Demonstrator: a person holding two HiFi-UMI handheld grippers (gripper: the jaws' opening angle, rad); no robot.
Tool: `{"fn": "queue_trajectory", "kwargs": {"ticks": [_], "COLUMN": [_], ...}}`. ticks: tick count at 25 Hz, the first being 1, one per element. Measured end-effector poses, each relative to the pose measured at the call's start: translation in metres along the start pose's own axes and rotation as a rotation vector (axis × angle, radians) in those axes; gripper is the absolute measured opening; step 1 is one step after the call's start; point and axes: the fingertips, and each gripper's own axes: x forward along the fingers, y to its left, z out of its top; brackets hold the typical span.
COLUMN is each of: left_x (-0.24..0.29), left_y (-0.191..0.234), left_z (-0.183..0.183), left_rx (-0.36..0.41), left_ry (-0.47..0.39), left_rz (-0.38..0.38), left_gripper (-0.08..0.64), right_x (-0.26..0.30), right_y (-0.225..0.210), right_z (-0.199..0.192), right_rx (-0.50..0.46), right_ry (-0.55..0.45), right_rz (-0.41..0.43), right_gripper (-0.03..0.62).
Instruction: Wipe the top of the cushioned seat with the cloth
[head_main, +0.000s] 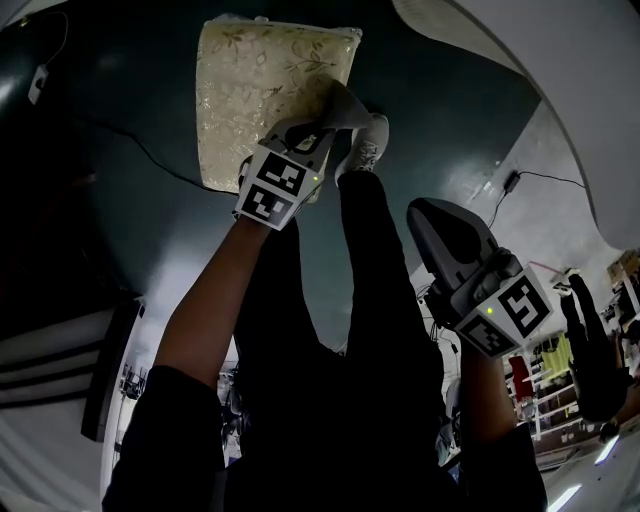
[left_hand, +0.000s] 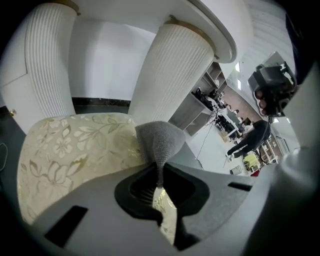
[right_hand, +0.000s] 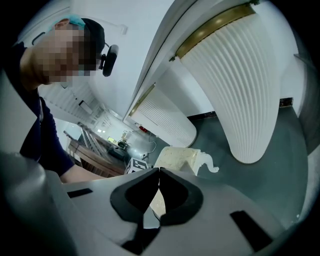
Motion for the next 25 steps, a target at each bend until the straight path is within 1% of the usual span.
{"fn": "queue_trajectory", "kwargs": {"ticks": [5, 10, 14, 17, 21, 25], "left_x": [-0.007, -0.047, -0.088, -0.115, -0.142, -0.159], "left_y": [-0.001, 0.022, 0.057, 0.081, 0.104, 0.118], "left_z": [0.004, -0.012, -0.042, -0.068, -0.102, -0.135], "left_rx": [-0.006, -0.032, -0.065, -0.096, -0.138, -0.189], "left_ry": [-0.049, -0.097, -0.101, -0.104, -0.114, -0.119], "left_rz": [-0.003, 0.03, 0.071, 0.1, 0.13, 0.151], "left_gripper": [0.026, 0.026, 0.026, 0.026, 0.026, 0.026], "right_x": [0.011, 0.041, 0.078, 0.106, 0.132, 0.156], "right_y": [0.006, 0.04, 0.08, 0.112, 0.134, 0.156], "right_z": [-0.004, -0.016, -0.023, -0.026, -0.044, -0.053], "right_rx": [0.005, -0.032, -0.053, -0.038, -0.103, -0.118], "right_ry": [0.001, 0.043, 0.074, 0.078, 0.154, 0.191], "right_rz": [0.005, 0.038, 0.088, 0.126, 0.133, 0.157], "right_gripper": [0.026, 0.026, 0.026, 0.026, 0.026, 0.026]}}
